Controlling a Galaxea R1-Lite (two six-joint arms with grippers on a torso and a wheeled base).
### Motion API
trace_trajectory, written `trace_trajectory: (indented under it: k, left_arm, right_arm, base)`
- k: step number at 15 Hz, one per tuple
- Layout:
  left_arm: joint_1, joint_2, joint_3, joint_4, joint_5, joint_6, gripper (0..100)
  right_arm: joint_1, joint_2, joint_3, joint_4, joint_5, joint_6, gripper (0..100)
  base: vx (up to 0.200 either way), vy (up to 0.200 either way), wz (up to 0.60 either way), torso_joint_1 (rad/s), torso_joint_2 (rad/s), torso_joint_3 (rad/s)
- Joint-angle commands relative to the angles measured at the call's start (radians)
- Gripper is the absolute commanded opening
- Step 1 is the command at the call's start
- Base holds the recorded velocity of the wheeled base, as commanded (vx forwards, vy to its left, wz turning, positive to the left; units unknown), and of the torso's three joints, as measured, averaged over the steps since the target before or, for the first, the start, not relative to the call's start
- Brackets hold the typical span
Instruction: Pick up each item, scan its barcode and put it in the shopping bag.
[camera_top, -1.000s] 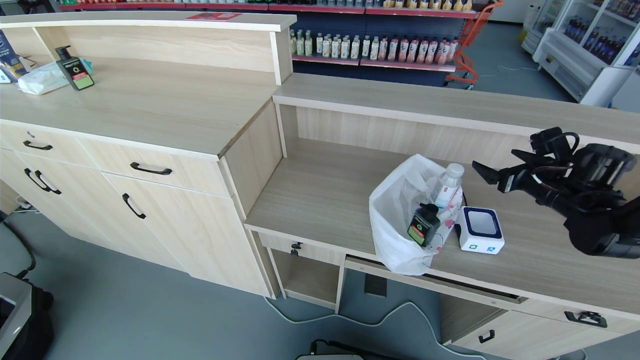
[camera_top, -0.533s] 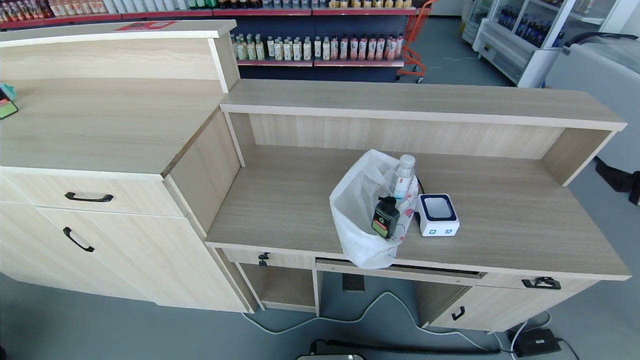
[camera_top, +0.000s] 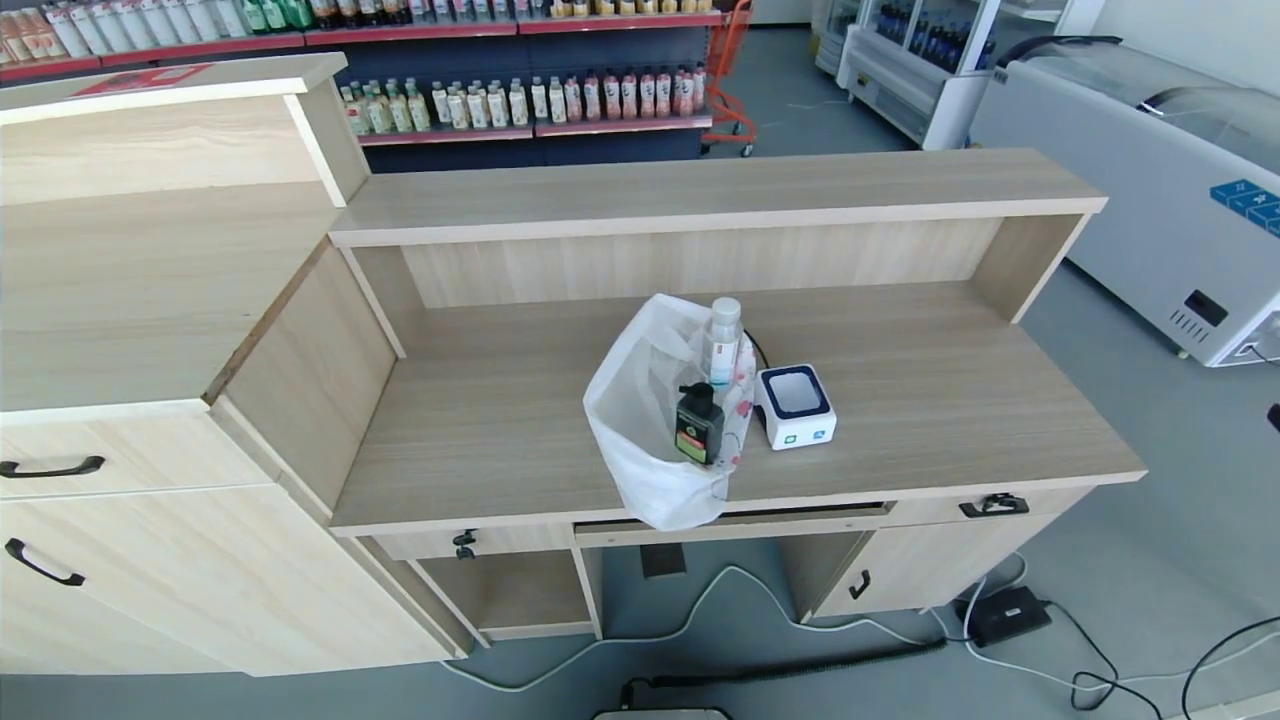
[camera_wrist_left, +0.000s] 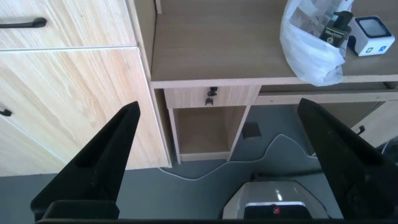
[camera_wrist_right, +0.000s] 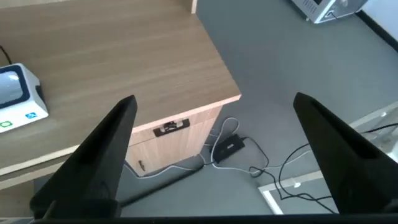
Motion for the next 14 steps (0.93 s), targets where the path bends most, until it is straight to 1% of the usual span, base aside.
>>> trace_trajectory:
  k: [1,2,3,4,5,6,8,9,10,11,13,14]
  left_arm:
    - [0.0,0.0,0.0,0.0,0.0,0.0,100]
    - [0.0,0.0,0.0,0.0,0.0,0.0,100]
    - [0.0,0.0,0.0,0.0,0.0,0.0,100]
    - [0.0,0.0,0.0,0.0,0.0,0.0,100]
    - [0.0,0.0,0.0,0.0,0.0,0.0,100]
    - [0.0,0.0,0.0,0.0,0.0,0.0,100]
    - [0.0,0.0,0.0,0.0,0.0,0.0,100]
    - [0.0,0.0,0.0,0.0,0.0,0.0,100]
    - [0.0,0.0,0.0,0.0,0.0,0.0,100]
    - [0.0,0.0,0.0,0.0,0.0,0.0,100]
    - [0.0,0.0,0.0,0.0,0.0,0.0,100]
    - [0.0,0.0,0.0,0.0,0.0,0.0,100]
  right_arm:
    - [0.087,-0.169,0.158,0.04,-0.076,0.074,100]
    - [0.144,-0.267,0.227,0.057,-0.13,0.088,100]
    - [0.19,-0.376,0.308,0.068,-0.156,0.102,100]
    - [0.256,-0.552,0.388,0.103,-0.149,0.082,100]
    - [0.332,-0.68,0.388,0.266,-0.155,0.076,100]
    - [0.386,-0.816,0.388,0.395,-0.156,0.071,100]
    - [0.429,-1.075,0.388,0.615,-0.156,0.048,100]
    - [0.438,-1.135,0.388,0.664,-0.159,0.043,100]
    - [0.444,-1.207,0.388,0.772,-0.214,0.036,100]
    - [0.446,-1.206,0.388,0.775,-0.265,0.017,100]
    - [0.492,-1.187,0.388,0.783,-0.271,0.033,100]
    - [0.513,-1.19,0.388,0.816,-0.271,0.045,100]
  base:
    - [0.0,0.0,0.0,0.0,0.0,0.0]
    - [0.0,0.0,0.0,0.0,0.0,0.0]
    - [0.0,0.0,0.0,0.0,0.0,0.0]
    - [0.0,0.0,0.0,0.0,0.0,0.0]
    - [0.0,0.0,0.0,0.0,0.0,0.0]
    - [0.0,0.0,0.0,0.0,0.0,0.0]
    - [0.0,0.0,0.0,0.0,0.0,0.0]
    - [0.0,0.0,0.0,0.0,0.0,0.0]
    - [0.0,0.0,0.0,0.0,0.0,0.0]
    - [0.0,0.0,0.0,0.0,0.0,0.0]
    - [0.0,0.0,0.0,0.0,0.0,0.0]
    - [0.0,0.0,0.0,0.0,0.0,0.0]
